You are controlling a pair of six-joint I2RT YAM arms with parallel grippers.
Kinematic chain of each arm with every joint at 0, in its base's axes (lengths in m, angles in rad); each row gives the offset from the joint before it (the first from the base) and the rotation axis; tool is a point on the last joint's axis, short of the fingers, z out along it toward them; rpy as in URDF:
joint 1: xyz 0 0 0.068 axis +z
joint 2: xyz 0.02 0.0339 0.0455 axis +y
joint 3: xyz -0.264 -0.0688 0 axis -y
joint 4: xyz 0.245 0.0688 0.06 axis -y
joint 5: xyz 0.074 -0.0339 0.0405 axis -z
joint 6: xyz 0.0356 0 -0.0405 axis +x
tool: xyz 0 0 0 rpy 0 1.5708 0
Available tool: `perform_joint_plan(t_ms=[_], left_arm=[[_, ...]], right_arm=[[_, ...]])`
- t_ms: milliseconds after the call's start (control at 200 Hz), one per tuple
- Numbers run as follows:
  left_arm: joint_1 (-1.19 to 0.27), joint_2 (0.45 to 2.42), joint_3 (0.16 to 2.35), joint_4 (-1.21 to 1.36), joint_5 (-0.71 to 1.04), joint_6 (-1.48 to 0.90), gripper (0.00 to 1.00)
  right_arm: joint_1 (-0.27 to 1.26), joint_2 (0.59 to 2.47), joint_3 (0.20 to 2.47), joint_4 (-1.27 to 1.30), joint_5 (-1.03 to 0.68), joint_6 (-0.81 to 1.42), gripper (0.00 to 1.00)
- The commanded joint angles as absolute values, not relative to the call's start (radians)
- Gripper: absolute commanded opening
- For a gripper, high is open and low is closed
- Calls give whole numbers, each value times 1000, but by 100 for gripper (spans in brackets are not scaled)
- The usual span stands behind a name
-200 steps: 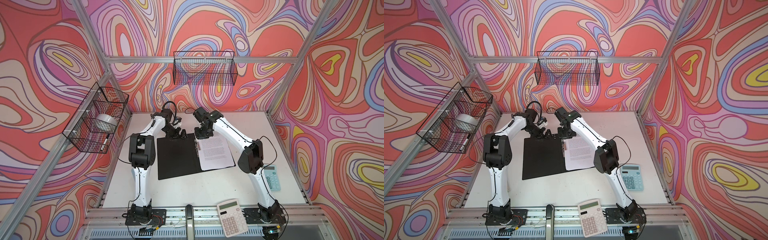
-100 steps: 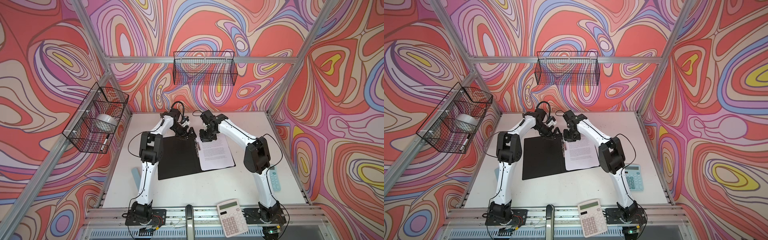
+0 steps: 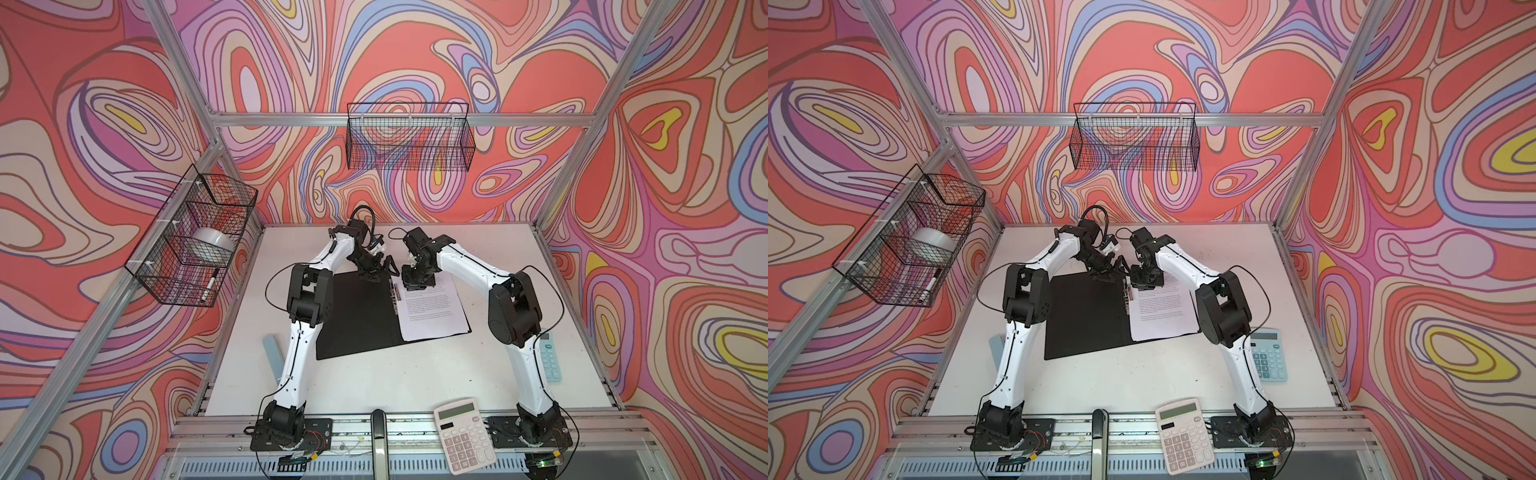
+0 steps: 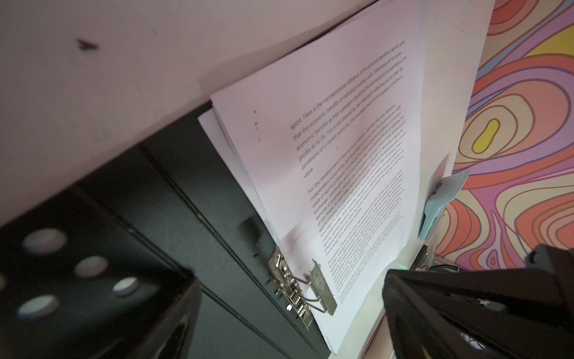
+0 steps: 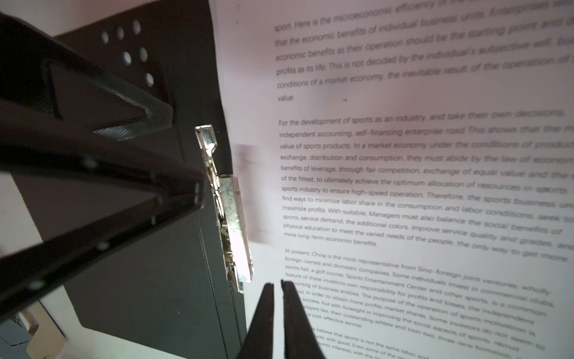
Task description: Put the files into the folder
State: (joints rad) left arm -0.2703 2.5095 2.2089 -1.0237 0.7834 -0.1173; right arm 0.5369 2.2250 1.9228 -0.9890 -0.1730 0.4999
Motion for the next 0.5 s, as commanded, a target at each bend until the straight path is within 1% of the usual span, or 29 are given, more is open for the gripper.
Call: perform_joint_plan(t_ms=[0,110,285,371,496], left_arm=[[-287,2528,2227,-1004,813,-133,92],[-289,2531,2227,-993,819,-140,92],[-291,2533,2227,-990,837,-144,92],[-291,2530,2224,-986,834,-144,92],[-291,2530,2224,-979,838,-152,92]], right_arm=[[523,2140,1887,-967,-106,524,9],[479,2091,1821,-929,-72,538,11],[349,2051,1706,-784,-151,525,14],[295,2064,1687,-727,-182,518,17],[220,2102,1675,-644,-239,521,19]])
